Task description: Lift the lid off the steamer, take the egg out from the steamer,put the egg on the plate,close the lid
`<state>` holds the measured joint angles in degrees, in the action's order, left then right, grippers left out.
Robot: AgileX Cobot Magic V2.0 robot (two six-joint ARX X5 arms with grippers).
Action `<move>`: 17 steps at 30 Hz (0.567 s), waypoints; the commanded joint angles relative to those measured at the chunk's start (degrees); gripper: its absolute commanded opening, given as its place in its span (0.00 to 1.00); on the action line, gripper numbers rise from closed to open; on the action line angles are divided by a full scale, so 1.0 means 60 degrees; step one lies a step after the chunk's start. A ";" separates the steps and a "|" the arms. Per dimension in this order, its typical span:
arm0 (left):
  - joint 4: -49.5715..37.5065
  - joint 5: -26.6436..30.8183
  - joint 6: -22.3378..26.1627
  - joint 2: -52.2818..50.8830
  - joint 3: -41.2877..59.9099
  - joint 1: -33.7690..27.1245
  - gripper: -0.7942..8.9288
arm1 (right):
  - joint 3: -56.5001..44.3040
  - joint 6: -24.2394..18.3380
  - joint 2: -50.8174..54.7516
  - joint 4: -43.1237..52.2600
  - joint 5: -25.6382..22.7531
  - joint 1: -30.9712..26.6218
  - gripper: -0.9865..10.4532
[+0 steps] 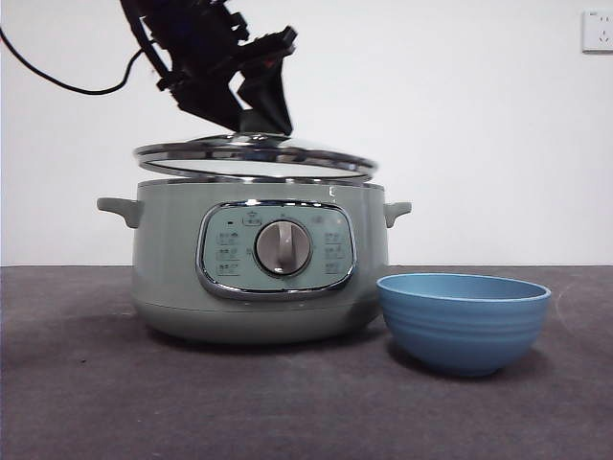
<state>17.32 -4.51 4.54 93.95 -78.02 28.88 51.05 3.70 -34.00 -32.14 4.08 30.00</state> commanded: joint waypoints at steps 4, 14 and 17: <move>-0.0299 -0.0098 0.0095 -0.0113 -0.0146 -0.0098 0.07 | 0.0011 0.0098 0.0015 0.0029 -0.0025 0.0018 0.50; -0.0222 -0.0127 -0.0004 0.0193 -0.0146 0.0018 0.07 | 0.0011 0.0098 0.0004 0.0025 -0.0022 0.0018 0.50; -0.0208 -0.0284 -0.0011 0.0262 -0.0146 0.0051 0.07 | 0.0011 0.0098 0.0004 0.0025 -0.0025 0.0018 0.50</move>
<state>17.80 -5.50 4.71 95.50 -78.02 28.91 51.05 3.70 -34.00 -32.14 4.08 30.00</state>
